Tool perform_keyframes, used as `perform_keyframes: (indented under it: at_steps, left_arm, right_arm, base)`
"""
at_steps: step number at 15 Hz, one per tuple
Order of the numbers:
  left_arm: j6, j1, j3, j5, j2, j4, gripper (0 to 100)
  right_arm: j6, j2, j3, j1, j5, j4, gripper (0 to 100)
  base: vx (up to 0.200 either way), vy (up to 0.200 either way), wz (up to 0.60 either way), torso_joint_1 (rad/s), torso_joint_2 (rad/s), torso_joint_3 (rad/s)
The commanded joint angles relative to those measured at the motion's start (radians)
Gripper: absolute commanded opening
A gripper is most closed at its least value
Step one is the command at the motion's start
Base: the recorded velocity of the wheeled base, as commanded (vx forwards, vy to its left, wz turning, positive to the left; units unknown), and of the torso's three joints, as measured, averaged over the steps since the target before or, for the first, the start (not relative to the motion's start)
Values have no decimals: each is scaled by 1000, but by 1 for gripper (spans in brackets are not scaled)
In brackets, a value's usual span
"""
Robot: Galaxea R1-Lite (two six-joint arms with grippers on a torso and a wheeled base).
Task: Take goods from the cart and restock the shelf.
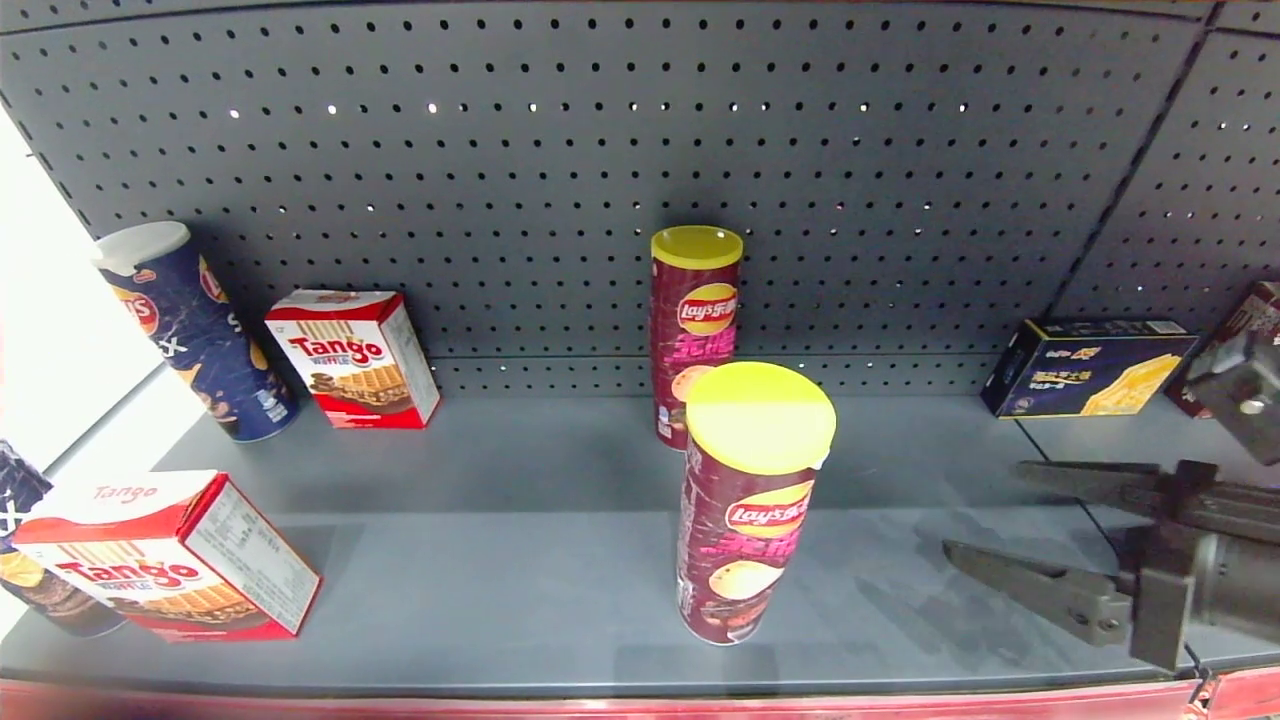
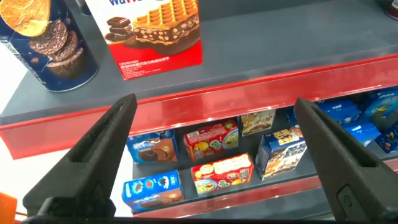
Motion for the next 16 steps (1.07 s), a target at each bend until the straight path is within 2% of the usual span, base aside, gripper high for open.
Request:
perform_keyframes:
  at_steps: [1, 10, 16]
  left_arm:
    - [0, 0, 1, 0, 3, 0, 100]
    - [0, 0, 1, 0, 3, 0, 100]
    - [0, 0, -1, 0, 3, 0, 100]
  right_arm:
    - [-29, 156, -56, 21, -7, -20, 100]
    - [-31, 253, -73, 82, -12, -23, 100]
    - [-37, 333, -147, 98, -12, -23, 100]
  base:
    - [0, 0, 0, 0, 0, 0]
    - [0, 0, 0, 0, 0, 0]
    - [0, 0, 0, 0, 0, 0]
